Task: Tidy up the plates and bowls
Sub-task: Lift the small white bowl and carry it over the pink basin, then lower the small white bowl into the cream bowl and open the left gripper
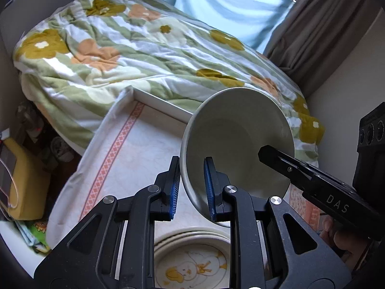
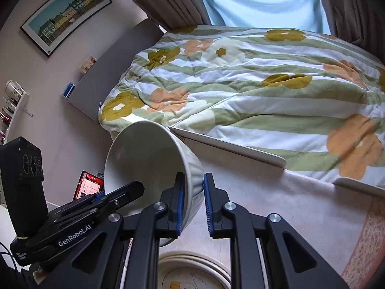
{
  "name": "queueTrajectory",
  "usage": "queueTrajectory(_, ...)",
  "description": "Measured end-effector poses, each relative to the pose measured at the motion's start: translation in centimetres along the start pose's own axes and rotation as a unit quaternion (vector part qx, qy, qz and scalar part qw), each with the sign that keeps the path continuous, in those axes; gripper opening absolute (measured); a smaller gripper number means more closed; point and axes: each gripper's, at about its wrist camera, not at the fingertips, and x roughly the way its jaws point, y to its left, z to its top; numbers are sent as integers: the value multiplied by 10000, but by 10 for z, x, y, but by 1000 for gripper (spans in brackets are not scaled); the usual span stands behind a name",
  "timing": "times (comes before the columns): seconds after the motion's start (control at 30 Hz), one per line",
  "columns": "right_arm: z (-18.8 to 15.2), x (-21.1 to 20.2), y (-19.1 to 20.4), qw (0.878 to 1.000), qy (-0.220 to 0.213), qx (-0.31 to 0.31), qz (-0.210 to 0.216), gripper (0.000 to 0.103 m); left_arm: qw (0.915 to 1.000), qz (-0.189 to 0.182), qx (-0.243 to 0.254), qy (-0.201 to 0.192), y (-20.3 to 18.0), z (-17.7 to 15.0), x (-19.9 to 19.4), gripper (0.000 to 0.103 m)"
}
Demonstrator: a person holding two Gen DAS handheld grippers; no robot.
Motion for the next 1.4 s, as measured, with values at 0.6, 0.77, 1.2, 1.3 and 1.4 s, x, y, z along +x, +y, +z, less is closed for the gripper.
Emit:
queueTrajectory(0.6, -144, -182, -124, 9925, -472, 801, -793, 14, 9906, -684, 1060, 536, -210, -170, -14, 17)
queueTrajectory(0.77, -182, -195, -155, 9870, -434, 1171, -1008, 14, 9843, -635, 1401, 868, -243, -206, 6, 17)
queueTrajectory(1.2, -246, -176, -186, 9779, -168, 1596, -1341, 14, 9708, -267, 1962, 1353, -250, -245, 48, 17)
queueTrajectory(1.3, -250, -174, -185, 9767, -180, 1554, -1467, 14, 9661, -141, 2231, 1293, -254, -244, 50, 17)
queueTrajectory(1.4, -252, -173, -185, 9755, -195, 1583, -1516, 14, 9630, -86, 2348, 1317, -256, -242, 54, 17)
